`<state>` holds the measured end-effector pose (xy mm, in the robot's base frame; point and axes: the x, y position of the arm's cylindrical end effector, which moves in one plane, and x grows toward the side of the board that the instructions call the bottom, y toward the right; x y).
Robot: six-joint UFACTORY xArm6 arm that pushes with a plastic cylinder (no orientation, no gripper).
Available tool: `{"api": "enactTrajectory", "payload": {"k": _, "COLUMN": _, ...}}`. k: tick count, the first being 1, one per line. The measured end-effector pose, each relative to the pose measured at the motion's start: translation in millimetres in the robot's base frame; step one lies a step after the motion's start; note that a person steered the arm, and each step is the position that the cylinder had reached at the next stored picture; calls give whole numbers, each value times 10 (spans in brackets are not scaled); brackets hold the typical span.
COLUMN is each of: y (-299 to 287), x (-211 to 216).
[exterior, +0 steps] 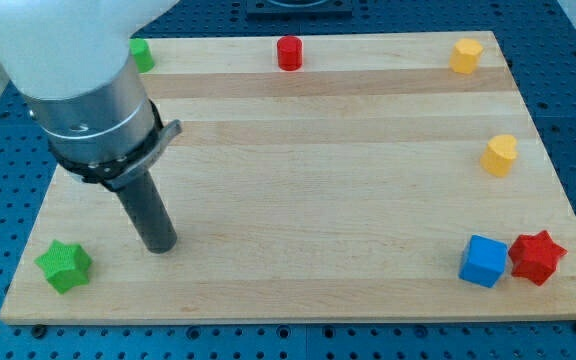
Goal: Move your arm to the left
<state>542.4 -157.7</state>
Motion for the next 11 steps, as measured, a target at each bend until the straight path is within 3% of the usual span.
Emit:
{"api": "enactTrajectory", "payload": {"k": 9, "y": -1464, "x": -265}}
{"api": "enactTrajectory", "payload": {"k": 11, "y": -1467, "x": 96}}
